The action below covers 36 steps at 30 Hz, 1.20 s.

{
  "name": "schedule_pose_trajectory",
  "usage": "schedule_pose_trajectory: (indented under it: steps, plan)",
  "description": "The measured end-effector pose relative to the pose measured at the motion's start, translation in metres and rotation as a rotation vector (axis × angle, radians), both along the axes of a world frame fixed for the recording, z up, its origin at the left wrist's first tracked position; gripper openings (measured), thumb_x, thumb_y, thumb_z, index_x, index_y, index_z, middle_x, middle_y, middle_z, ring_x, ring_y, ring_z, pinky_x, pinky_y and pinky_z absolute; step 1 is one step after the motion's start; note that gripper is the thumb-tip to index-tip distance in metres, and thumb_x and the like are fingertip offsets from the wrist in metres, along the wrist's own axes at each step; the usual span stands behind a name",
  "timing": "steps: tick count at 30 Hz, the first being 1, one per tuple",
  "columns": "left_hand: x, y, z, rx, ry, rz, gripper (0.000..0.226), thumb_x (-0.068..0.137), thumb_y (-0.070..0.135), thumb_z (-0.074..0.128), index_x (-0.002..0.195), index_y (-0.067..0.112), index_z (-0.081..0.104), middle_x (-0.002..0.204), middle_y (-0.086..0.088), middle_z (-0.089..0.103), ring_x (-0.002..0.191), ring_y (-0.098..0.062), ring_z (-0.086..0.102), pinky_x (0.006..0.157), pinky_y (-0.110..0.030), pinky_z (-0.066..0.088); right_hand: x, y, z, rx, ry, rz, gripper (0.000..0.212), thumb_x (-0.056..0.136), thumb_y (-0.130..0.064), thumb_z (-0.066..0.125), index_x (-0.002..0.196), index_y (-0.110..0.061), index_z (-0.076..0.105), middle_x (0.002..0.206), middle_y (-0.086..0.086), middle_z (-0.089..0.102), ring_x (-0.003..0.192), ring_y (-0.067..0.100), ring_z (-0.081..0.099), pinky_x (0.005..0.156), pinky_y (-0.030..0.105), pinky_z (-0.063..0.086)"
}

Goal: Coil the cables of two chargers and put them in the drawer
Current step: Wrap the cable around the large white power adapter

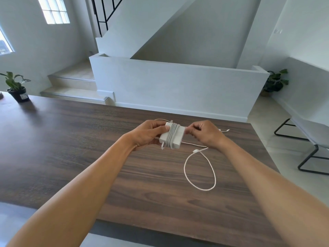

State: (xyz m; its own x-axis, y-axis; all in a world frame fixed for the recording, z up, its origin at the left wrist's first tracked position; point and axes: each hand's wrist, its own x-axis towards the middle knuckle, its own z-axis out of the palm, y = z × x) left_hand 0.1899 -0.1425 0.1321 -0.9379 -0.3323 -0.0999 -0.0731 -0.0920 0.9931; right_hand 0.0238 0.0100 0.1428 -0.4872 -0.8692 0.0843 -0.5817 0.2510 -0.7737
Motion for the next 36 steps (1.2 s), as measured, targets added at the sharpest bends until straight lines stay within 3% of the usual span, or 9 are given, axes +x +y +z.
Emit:
schedule_pose_trajectory:
  steps: [4,7,12,15,19,26,29,31,36]
  plan:
    - [0.001,0.003,0.004,-0.161,-0.050,-0.051,0.032,0.098,0.014,0.051,0.125,-0.001,0.058,0.096,-0.008,0.067,0.078,-0.014,0.066,0.063,-0.030,0.056,0.002,-0.007,0.023,0.125,0.076,0.035,0.021,0.091,-0.027,0.065,0.075,-0.014,0.072,0.040,-0.017,0.049,0.039,-0.002,0.042,0.047,0.009,0.033]
    - [-0.001,0.006,0.009,-0.320,-0.081,-0.019,0.029,0.097,0.016,0.053,0.122,0.003,0.062,0.098,-0.010,0.068,0.082,-0.015,0.065,0.074,-0.037,0.058,0.005,-0.010,0.026,0.173,0.114,0.011,0.027,0.091,-0.028,0.064,0.068,-0.014,0.069,0.042,-0.013,0.047,0.039,0.000,0.040,0.051,0.016,0.034]
    - [-0.008,0.008,0.013,-0.410,-0.096,0.128,0.022,0.097,0.018,0.054,0.113,0.007,0.065,0.092,-0.010,0.067,0.077,-0.019,0.065,0.067,-0.036,0.058,0.021,-0.011,0.025,0.121,0.301,-0.017,0.026,0.095,-0.023,0.054,0.079,-0.013,0.071,0.057,-0.004,0.055,0.056,0.013,0.049,0.057,0.027,0.038]
    - [-0.012,0.009,0.013,-0.392,-0.079,0.258,0.021,0.096,0.019,0.056,0.107,0.004,0.066,0.085,-0.006,0.066,0.073,-0.018,0.067,0.065,-0.038,0.061,0.032,-0.012,0.025,0.040,0.401,-0.051,0.026,0.095,-0.021,0.051,0.085,-0.012,0.072,0.060,-0.005,0.060,0.060,0.015,0.056,0.060,0.027,0.040]
    - [-0.021,0.009,0.015,-0.328,-0.035,0.466,0.020,0.095,0.017,0.057,0.079,0.007,0.063,0.067,-0.001,0.059,0.053,-0.008,0.057,0.046,-0.020,0.049,0.047,-0.010,0.008,-0.116,0.438,-0.059,0.026,0.096,-0.026,0.050,0.105,-0.016,0.072,0.082,0.005,0.074,0.078,0.025,0.066,0.073,0.037,0.053]
    - [-0.028,0.007,0.015,-0.155,0.020,0.535,0.021,0.095,0.018,0.057,0.097,0.000,0.068,0.086,-0.012,0.065,0.068,-0.018,0.062,0.058,-0.031,0.059,0.058,0.004,-0.031,-0.376,0.556,-0.089,0.029,0.097,-0.016,0.052,0.123,-0.012,0.063,0.090,0.000,0.067,0.079,0.022,0.063,0.067,0.033,0.048]
    - [-0.028,0.010,0.013,-0.059,0.050,0.538,0.021,0.094,0.019,0.058,0.093,0.001,0.068,0.079,-0.010,0.065,0.062,-0.017,0.062,0.060,-0.033,0.059,0.061,0.008,-0.037,-0.458,0.476,-0.119,0.024,0.095,-0.013,0.056,0.117,-0.010,0.066,0.093,-0.007,0.069,0.076,-0.001,0.059,0.070,0.016,0.044]
    - [-0.028,0.013,0.013,0.027,0.077,0.537,0.019,0.095,0.019,0.058,0.085,0.005,0.067,0.070,-0.006,0.065,0.057,-0.015,0.061,0.055,-0.031,0.057,0.062,0.012,-0.038,-0.474,0.325,-0.155,0.015,0.094,-0.012,0.059,0.106,-0.011,0.069,0.074,-0.019,0.061,0.065,-0.005,0.053,0.062,0.006,0.036]
    - [-0.022,0.019,0.014,0.107,0.113,0.328,0.021,0.098,0.020,0.053,0.093,0.003,0.064,0.076,-0.008,0.062,0.064,-0.017,0.060,0.056,-0.029,0.056,0.048,0.014,-0.042,-0.393,0.067,-0.164,0.008,0.092,-0.024,0.062,0.088,-0.022,0.068,0.059,-0.014,0.055,0.055,0.003,0.046,0.054,0.014,0.034]
